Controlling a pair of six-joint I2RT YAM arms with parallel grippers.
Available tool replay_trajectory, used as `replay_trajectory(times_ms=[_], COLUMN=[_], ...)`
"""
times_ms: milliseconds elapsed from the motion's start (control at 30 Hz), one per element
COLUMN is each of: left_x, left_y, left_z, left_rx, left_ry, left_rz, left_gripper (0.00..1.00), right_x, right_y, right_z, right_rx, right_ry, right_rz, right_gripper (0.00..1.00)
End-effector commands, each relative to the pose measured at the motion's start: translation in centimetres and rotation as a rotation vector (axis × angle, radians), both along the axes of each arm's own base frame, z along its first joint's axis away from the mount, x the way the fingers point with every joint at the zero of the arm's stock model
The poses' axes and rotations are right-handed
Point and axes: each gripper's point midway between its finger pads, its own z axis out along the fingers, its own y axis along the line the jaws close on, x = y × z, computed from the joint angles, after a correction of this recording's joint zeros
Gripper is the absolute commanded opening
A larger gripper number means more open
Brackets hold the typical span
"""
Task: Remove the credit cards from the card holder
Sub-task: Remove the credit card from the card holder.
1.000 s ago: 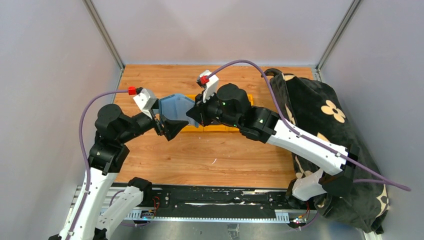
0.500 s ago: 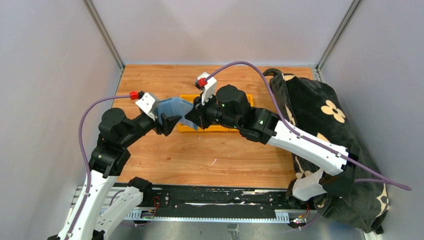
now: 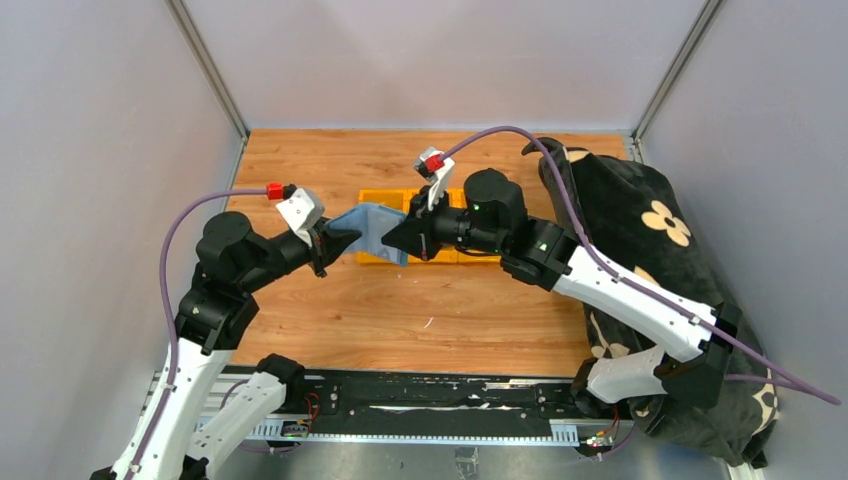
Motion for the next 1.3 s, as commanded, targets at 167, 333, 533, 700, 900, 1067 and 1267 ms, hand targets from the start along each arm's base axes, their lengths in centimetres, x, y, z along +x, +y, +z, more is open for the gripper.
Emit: replay_trajectory(times_ms=[167,333,533,700,900,1067,1267], left_x=[-4.4,-5.8,-6.2,-6.4,-6.7,-6.9,-7.3], left_y=[-3.4,-4.5,-4.6,-4.7,-4.7,-4.7,-4.8], left_z=[1.9,3.9,5.4,6.0,6.6,6.8,7.0], left_rx=[-0.074,-0.159,-0.211,-0.23,-0.249,-0.251,-0.258], left_ry=[0.16,0.232,0.243,0.245,0.249,0.246,0.251], left_rz=[-0.304,-0.402,-0.422,-0.436,-0.449,-0.455,-0.474], left_gripper=[0.0,0.0,0.0,0.0,0.0,0.0,0.0], right_x=[-4.4,-5.7,-8.1,-7.7,-6.7,-5.9,-4.1], right_y=[-3.6,-5.6,-6.9,-7.3,-7.0,-7.0,-6.8], right_z=[3.9,4.2,4.3,3.9,4.0,4.2,4.0], right_rx=[0.257,0.291,0.293,0.274,0.265,0.261,0.245], right_ry=[0.009,-0.037,-0.095,-0.112,-0.105,-0.108,-0.089], right_rz=[0.31,0.373,0.468,0.429,0.39,0.342,0.249], right_gripper=[0.31,0.31,0.31,0.28,0.23,0.19,0.22])
